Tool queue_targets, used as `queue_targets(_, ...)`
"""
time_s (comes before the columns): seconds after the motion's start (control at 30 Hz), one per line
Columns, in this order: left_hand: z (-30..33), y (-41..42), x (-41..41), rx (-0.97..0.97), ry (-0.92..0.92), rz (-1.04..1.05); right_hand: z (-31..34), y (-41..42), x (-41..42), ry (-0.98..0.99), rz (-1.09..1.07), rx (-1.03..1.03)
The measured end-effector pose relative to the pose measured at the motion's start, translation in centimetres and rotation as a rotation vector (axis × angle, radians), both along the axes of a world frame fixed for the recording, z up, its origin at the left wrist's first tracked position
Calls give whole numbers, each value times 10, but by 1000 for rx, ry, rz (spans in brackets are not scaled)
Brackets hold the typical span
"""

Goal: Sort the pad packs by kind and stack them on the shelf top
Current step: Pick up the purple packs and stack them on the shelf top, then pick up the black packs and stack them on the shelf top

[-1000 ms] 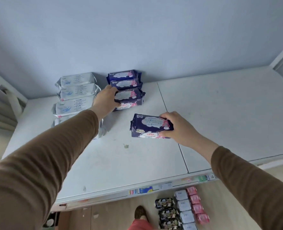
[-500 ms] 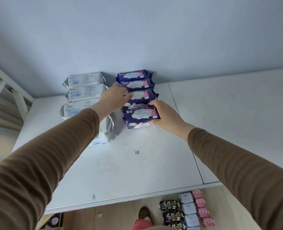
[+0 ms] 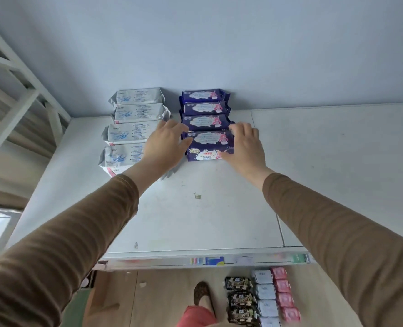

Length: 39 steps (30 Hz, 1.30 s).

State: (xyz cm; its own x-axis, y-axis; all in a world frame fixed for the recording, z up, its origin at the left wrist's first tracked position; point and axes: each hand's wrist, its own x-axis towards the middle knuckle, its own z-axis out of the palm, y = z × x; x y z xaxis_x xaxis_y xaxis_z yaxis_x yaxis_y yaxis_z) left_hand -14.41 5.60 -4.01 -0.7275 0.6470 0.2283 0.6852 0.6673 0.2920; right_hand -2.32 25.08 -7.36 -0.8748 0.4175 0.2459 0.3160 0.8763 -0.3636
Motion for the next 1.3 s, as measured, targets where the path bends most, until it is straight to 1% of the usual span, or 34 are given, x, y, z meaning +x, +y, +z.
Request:
queue_targets(0.17,-13,-11,75,0,49,-8,10,-9,75,32,89,-61)
queue_targets(0.3,-30,-21,158,-14,-1,19,3,-15,162,14,166,-113)
queue_targets(0.47,-58,-35,273,16,-8,33,-19,-24,273,26,227,-164)
queue_targets(0.63,-103,-55,357,16,-90,-4,-60,-36,360,7,213,-193)
queue_targets(0.73,-146,-73,393,-57,-195,-8,-101,-47,403,-85,180,-232)
queue_targets(0.87,-215,-101,436,-171,-349,-22,-171,-70,451,-204,79,-317)
queue_targets(0.97,-275,-124,468,-224,-462,-20,-234,-93,483,-284,3,-399)
queue_targets(1.07,-340,-144,499,-279,-570,-10,-303,-115,514,-407,-60,-489)
queue_targets(1.3,-503,-155,539,-350,-747,4,-465,-133,557,-684,-111,-527)
